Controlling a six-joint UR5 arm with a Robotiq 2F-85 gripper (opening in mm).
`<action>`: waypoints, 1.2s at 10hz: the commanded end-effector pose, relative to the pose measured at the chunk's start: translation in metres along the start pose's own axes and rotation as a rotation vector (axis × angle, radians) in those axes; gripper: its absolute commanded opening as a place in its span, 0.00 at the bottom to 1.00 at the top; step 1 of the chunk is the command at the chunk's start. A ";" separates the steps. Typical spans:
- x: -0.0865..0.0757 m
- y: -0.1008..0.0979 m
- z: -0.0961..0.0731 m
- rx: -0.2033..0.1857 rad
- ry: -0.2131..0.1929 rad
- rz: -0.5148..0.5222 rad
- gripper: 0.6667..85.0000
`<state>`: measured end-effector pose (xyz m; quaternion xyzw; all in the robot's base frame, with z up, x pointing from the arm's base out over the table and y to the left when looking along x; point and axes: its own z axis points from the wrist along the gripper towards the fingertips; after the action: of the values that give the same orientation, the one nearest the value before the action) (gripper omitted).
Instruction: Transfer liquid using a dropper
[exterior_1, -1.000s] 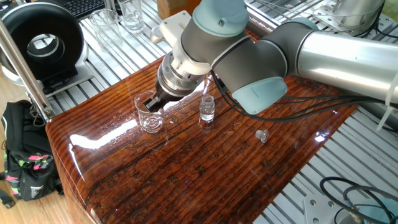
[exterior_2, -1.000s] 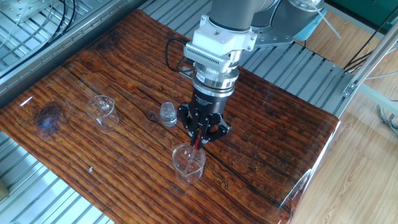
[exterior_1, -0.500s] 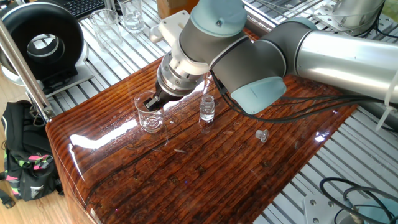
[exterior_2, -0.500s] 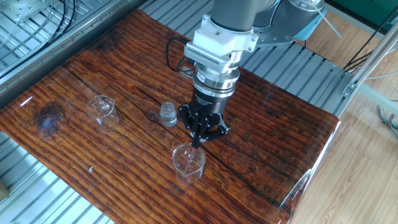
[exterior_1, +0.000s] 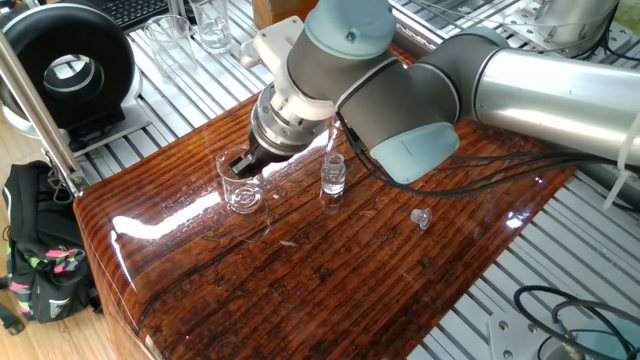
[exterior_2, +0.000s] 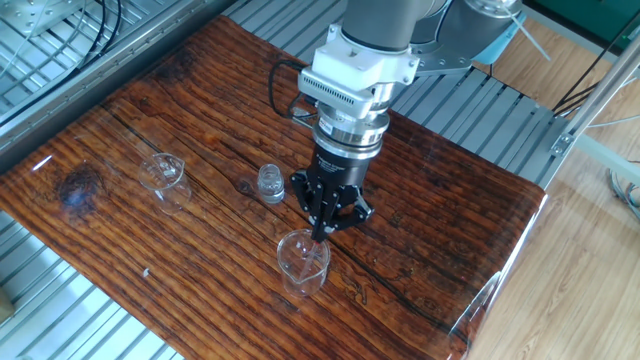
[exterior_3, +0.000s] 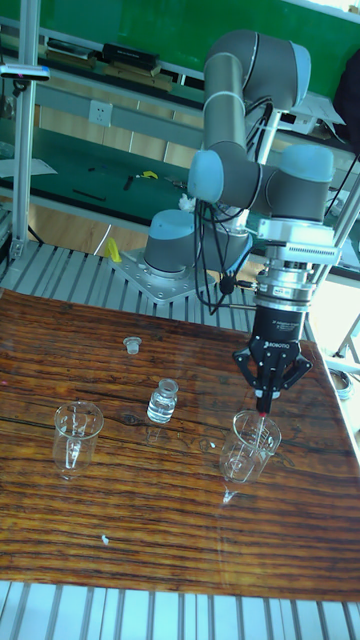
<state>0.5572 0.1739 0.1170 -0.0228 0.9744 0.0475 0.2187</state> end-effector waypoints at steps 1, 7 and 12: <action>-0.008 0.004 -0.020 0.017 0.035 0.004 0.02; -0.007 0.003 -0.064 0.023 0.178 -0.038 0.02; -0.026 0.008 -0.100 -0.018 0.191 -0.032 0.02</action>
<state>0.5384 0.1713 0.1994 -0.0438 0.9900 0.0359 0.1290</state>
